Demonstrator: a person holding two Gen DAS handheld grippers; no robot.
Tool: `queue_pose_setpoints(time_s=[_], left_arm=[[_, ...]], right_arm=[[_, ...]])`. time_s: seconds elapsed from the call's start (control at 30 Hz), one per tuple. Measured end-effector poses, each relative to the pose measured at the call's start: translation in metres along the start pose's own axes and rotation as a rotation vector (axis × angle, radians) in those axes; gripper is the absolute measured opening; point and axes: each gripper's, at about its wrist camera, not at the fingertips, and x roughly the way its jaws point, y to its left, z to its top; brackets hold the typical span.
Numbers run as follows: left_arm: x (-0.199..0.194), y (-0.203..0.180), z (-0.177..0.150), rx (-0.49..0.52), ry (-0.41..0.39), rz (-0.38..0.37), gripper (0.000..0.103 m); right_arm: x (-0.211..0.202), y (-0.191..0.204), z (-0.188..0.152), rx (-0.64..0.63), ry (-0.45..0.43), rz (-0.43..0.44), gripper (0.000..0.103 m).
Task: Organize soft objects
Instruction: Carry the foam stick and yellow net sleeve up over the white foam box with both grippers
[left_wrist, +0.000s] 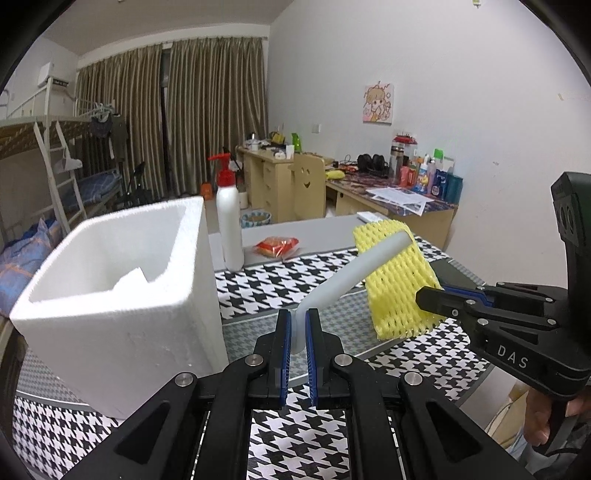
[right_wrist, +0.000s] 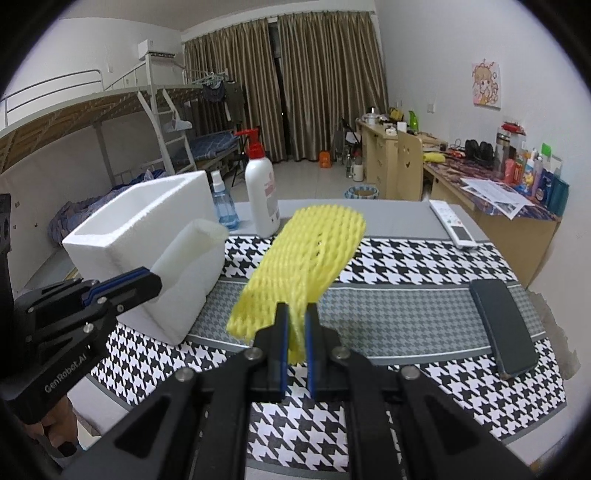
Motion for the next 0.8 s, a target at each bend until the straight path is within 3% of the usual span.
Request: queue_pose_setpoints(time_s=[0.63, 0.8], left_arm=[[-0.037, 0.016, 0.023, 0.034, -0.102, -0.065, 0.008], [-0.040, 0.022, 0.029, 0.030, -0.122, -0.052, 0.008]], right_arm=[[-0.021, 0.020, 0.011, 0.001, -0.119, 0.002, 0.011], [-0.024, 0.025, 0.016, -0.016, -0.141, -0.026, 0.010]])
